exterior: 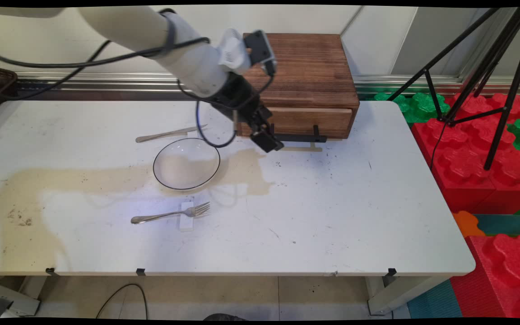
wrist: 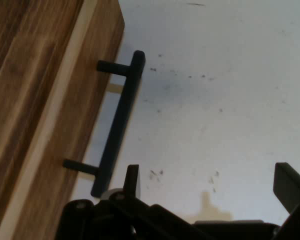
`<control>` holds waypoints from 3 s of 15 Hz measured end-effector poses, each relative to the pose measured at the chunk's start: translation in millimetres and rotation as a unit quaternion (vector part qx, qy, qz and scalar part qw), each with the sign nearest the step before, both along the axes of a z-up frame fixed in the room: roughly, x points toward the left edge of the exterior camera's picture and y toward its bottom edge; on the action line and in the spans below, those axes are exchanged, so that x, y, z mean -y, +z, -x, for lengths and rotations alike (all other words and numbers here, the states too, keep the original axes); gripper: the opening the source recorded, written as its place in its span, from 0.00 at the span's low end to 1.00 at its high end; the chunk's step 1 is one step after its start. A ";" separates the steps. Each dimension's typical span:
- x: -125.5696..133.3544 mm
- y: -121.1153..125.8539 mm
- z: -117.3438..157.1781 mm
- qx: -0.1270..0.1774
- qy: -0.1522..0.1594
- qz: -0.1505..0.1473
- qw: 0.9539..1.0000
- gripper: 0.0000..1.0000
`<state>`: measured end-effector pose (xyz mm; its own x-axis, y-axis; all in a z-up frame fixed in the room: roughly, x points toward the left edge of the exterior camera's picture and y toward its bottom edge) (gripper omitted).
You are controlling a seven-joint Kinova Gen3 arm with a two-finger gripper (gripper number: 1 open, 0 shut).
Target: Open the drawer
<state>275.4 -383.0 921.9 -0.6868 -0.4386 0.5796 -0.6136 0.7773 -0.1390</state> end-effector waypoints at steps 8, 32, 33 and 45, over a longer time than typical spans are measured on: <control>53.5 -35.0 48.7 0.032 0.023 -0.002 0.999 1.00; 132.4 -120.4 97.4 0.062 0.040 -0.027 0.997 1.00; 130.6 -121.6 97.8 0.062 0.042 -0.028 0.997 1.00; 101.0 -122.0 98.3 0.063 0.041 -0.037 0.996 1.00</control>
